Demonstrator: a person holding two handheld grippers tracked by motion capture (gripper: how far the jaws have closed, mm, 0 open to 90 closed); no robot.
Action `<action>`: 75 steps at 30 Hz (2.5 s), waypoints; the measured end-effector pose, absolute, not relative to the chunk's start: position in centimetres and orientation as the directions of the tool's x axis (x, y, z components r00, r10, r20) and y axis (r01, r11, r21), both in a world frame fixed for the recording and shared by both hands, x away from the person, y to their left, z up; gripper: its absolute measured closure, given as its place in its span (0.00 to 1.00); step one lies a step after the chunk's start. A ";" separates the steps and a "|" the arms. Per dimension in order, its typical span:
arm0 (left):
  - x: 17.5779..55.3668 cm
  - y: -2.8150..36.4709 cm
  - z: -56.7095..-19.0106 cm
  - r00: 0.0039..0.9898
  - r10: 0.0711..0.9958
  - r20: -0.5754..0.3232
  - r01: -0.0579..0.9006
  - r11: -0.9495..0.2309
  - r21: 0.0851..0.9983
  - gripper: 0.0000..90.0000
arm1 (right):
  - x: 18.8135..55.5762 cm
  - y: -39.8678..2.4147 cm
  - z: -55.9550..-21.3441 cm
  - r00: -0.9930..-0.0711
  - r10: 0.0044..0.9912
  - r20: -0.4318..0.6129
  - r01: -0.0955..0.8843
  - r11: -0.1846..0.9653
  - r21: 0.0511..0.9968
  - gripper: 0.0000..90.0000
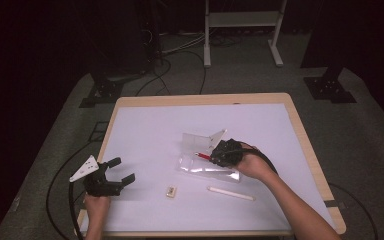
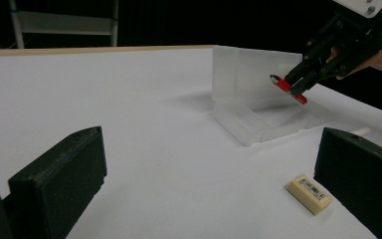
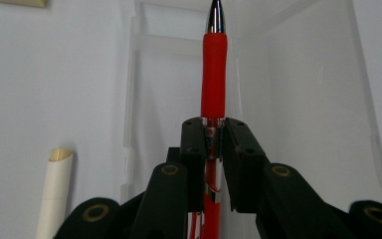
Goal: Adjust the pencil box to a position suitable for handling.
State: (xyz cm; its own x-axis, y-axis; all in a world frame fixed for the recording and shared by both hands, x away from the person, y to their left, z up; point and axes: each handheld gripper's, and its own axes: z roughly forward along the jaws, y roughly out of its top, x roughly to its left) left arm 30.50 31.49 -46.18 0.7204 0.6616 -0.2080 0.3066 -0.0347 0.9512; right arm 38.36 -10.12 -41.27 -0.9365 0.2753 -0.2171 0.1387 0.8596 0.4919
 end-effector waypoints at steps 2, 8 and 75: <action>30.5 31.5 -46.2 0.720 0.662 -0.209 0.307 -0.034 0.951 0.00 | 38.4 -10.1 -41.6 -0.938 0.275 -0.212 0.142 0.860 0.490 0.88; 30.5 31.5 -46.2 0.720 0.662 -0.209 0.307 -0.034 0.951 0.00 | 38.7 -10.4 -41.9 -0.936 0.287 -0.204 0.156 0.858 0.489 0.88; 30.5 31.5 -46.2 0.725 0.658 -0.204 0.301 -0.036 0.953 0.00 | 38.0 -12.6 -42.6 -0.931 0.349 -0.104 0.226 0.778 0.587 0.69</action>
State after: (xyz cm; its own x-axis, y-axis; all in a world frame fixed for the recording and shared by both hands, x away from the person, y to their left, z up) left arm 30.45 31.48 -46.19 0.7245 0.6583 -0.2042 0.3014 -0.0361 0.9528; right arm 37.95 -12.65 -42.64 -0.9312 0.3492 -0.1041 0.2260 0.7776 0.5868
